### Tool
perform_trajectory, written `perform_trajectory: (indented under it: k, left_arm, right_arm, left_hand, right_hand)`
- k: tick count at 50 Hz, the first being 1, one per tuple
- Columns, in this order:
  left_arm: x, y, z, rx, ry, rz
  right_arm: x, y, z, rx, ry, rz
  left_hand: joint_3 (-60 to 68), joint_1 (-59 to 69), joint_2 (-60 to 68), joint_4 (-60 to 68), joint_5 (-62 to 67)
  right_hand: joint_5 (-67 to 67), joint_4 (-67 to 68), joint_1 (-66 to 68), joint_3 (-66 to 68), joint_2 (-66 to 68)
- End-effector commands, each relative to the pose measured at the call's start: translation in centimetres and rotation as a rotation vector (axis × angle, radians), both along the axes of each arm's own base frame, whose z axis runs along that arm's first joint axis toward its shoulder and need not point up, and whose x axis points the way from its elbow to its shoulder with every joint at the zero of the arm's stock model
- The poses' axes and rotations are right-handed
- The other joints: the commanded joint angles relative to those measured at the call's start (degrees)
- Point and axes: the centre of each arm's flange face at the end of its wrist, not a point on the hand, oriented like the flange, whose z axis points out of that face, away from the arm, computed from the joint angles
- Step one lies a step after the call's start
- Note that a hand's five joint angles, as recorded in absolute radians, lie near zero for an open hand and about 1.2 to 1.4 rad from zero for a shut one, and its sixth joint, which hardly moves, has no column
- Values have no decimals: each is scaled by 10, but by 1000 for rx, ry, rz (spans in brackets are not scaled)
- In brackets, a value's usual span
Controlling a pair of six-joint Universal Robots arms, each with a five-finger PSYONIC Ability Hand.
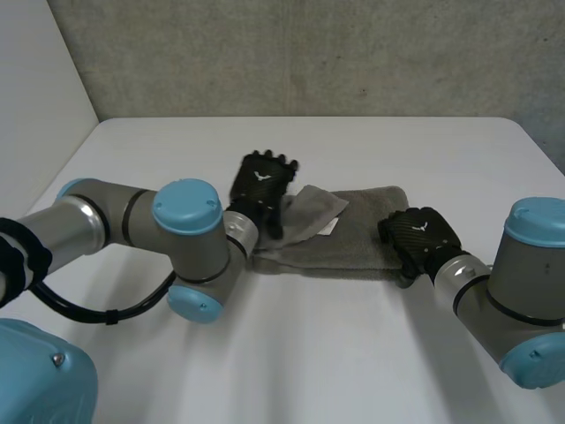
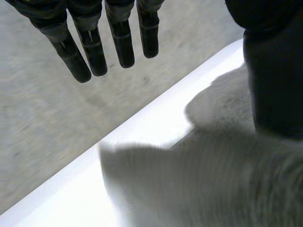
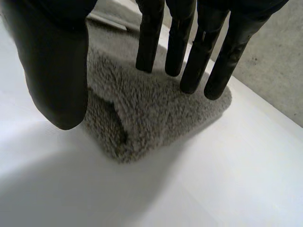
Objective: Fold the towel.
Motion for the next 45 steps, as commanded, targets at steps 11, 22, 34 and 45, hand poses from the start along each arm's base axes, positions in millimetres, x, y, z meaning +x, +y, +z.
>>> perform_trajectory:
  k: [11,22,34,45]
  left_arm:
    - [19,20,2,21,-74,65]
    - [9,43,17,5,-61,16]
    - [-9,61,28,-27,-32,-82]
    - [-23,54,-8,5,-65,-150]
  right_arm:
    - [-6,-16,-14,-105,151,-72]
    - [-9,-17,-9,-121,180,-86]
    - [-8,-13,-12,-108,180,-71]
    - [-8,-14,-13,-105,183,-74]
  left_hand:
    - [-25,-25,-27,-26,-131]
    - [-28,-29,-30,-30,-134]
    - [-33,-34,-35,-35,-139]
    - [-33,-34,-35,-35,-139]
  right_hand:
    - [308,312,309,311,312]
    - [281,286,283,284,285]
    - [278,282,279,281,282]
    - [278,282,279,281,282]
